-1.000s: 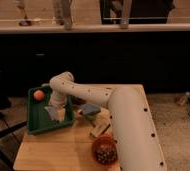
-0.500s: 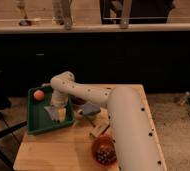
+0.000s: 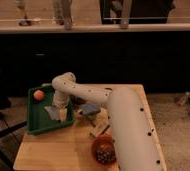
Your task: Wipe table surface with towel
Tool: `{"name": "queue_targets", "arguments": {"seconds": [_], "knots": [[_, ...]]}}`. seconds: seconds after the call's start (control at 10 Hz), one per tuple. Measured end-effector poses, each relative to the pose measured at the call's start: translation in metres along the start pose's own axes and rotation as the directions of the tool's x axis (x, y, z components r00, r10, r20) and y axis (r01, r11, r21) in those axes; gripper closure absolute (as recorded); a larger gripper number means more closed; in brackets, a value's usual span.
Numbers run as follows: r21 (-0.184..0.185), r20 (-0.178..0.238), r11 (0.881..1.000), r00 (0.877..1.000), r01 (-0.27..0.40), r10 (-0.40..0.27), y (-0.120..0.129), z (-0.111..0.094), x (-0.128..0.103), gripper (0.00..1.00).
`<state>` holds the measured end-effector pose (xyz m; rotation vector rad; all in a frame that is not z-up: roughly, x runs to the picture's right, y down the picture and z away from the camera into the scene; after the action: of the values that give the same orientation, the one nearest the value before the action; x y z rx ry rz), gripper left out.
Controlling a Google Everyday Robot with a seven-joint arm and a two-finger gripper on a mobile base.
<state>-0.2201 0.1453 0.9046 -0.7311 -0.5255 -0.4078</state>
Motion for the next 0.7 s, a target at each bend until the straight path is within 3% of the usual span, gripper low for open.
{"name": "queue_targets", "arguments": {"seconds": [0.2,0.4,0.7], "knots": [[-0.013,0.007,1.000,1.000,-0.009,0.009,0.0006,0.0041,0.0026,0.20],[-0.021,0.012,1.000,1.000,-0.009,0.009,0.0011,0.0072,0.0039,0.29],[-0.027,0.019,1.000,1.000,-0.009,0.010,0.0017,0.0075,0.0033,0.62]]}}
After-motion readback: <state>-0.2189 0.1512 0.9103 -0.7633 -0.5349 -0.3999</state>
